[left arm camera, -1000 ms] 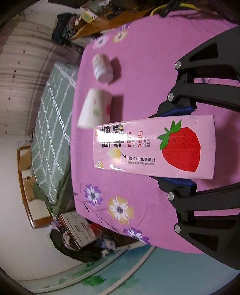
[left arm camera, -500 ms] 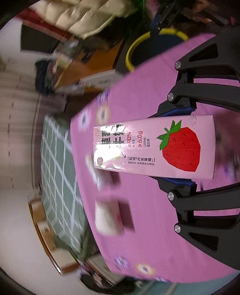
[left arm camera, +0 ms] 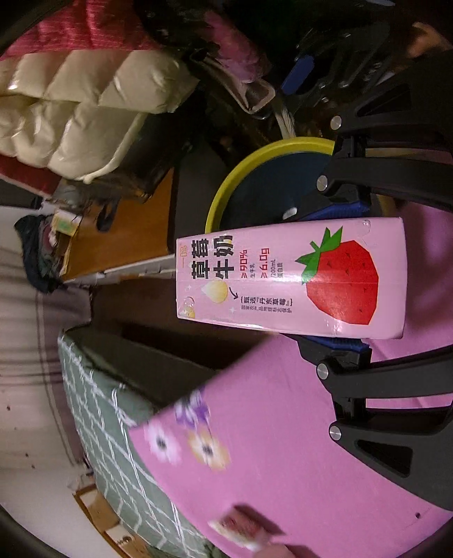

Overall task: Collect trash
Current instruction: 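Carry the milk carton over the yellow bin and open the left gripper, then grasp the small white supplement bottle with the right gripper and lift it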

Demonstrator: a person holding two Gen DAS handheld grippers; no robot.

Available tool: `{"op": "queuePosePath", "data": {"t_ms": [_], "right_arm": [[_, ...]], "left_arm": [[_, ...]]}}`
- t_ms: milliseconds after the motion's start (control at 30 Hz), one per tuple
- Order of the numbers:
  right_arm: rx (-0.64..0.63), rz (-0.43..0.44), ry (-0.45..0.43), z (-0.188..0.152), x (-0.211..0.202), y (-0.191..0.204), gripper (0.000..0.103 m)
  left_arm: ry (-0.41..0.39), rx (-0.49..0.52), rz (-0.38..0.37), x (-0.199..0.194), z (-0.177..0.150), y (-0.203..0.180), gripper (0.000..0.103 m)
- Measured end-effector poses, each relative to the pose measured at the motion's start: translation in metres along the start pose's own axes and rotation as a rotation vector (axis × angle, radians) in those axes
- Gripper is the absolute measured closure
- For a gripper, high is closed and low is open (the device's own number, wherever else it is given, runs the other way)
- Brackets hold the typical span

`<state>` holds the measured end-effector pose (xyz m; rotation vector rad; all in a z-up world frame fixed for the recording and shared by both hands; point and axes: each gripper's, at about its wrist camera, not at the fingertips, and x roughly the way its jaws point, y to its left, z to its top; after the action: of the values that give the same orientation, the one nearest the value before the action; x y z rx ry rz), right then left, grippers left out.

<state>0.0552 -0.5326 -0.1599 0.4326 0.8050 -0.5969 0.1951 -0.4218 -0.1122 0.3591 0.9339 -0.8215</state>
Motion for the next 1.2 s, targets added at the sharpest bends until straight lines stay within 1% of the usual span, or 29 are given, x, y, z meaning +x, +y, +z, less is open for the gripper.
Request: {"op": "queuePosePath", "data": {"t_ms": [133,167,233,267,367,433,533,567,633,667,733,800,867,933,1000,1033,1100,1167,1200], "right_arm": [[0.018,-0.005,0.001,-0.003,-0.002,-0.012,0.043],[0.023,-0.006,0.003,-0.003,-0.002,-0.015,0.043],[0.028,-0.003,0.007,-0.003,-0.001,-0.017,0.043],[0.028,-0.002,0.006,-0.003,-0.002,-0.016,0.043],[0.020,0.002,-0.001,-0.003,-0.004,-0.012,0.043],[0.007,0.013,-0.006,-0.001,-0.005,-0.003,0.043],[-0.029,0.034,-0.014,0.001,-0.008,0.015,0.043],[-0.051,0.047,-0.017,0.003,-0.009,0.026,0.043],[-0.097,0.071,-0.027,0.006,-0.012,0.050,0.043],[-0.121,0.089,-0.030,0.008,-0.014,0.064,0.043],[-0.164,0.127,-0.029,0.012,-0.013,0.092,0.043],[-0.221,0.155,-0.032,0.019,-0.011,0.126,0.043],[-0.276,0.204,-0.025,0.024,-0.006,0.164,0.043],[-0.313,0.237,-0.024,0.029,-0.002,0.195,0.043],[-0.376,0.276,-0.029,0.034,0.002,0.237,0.043],[-0.408,0.300,-0.027,0.036,0.005,0.259,0.043],[-0.456,0.332,-0.021,0.040,0.011,0.294,0.042],[-0.506,0.383,-0.030,0.045,0.017,0.333,0.035],[-0.522,0.389,-0.034,0.046,0.019,0.346,0.033]], "left_arm": [[0.035,0.002,-0.010,0.027,0.011,-0.016,0.052],[0.041,0.003,-0.011,0.031,0.013,-0.020,0.049],[0.037,0.003,-0.001,0.035,0.014,-0.018,0.019],[0.016,-0.002,0.014,0.029,0.013,-0.017,0.016],[-0.005,-0.014,0.009,0.015,0.010,-0.006,0.015],[-0.023,-0.038,0.013,-0.003,0.004,0.010,0.015],[-0.083,-0.100,0.046,-0.042,-0.016,0.051,0.010],[-0.097,-0.118,0.060,-0.052,-0.022,0.062,0.010],[-0.134,-0.176,0.107,-0.079,-0.044,0.101,0.008],[-0.142,-0.194,0.124,-0.088,-0.052,0.114,0.008],[-0.159,-0.256,0.188,-0.109,-0.076,0.157,0.008],[-0.172,-0.311,0.241,-0.124,-0.094,0.194,0.007],[-0.181,-0.368,0.305,-0.136,-0.112,0.234,0.006],[-0.181,-0.431,0.354,-0.144,-0.128,0.273,0.006],[-0.184,-0.494,0.390,-0.149,-0.142,0.315,0.006],[-0.191,-0.517,0.414,-0.151,-0.147,0.335,0.006],[-0.194,-0.544,0.450,-0.151,-0.152,0.363,0.006],[-0.197,-0.566,0.465,-0.147,-0.156,0.390,0.006],[-0.196,-0.571,0.469,-0.144,-0.156,0.398,0.006]]}}
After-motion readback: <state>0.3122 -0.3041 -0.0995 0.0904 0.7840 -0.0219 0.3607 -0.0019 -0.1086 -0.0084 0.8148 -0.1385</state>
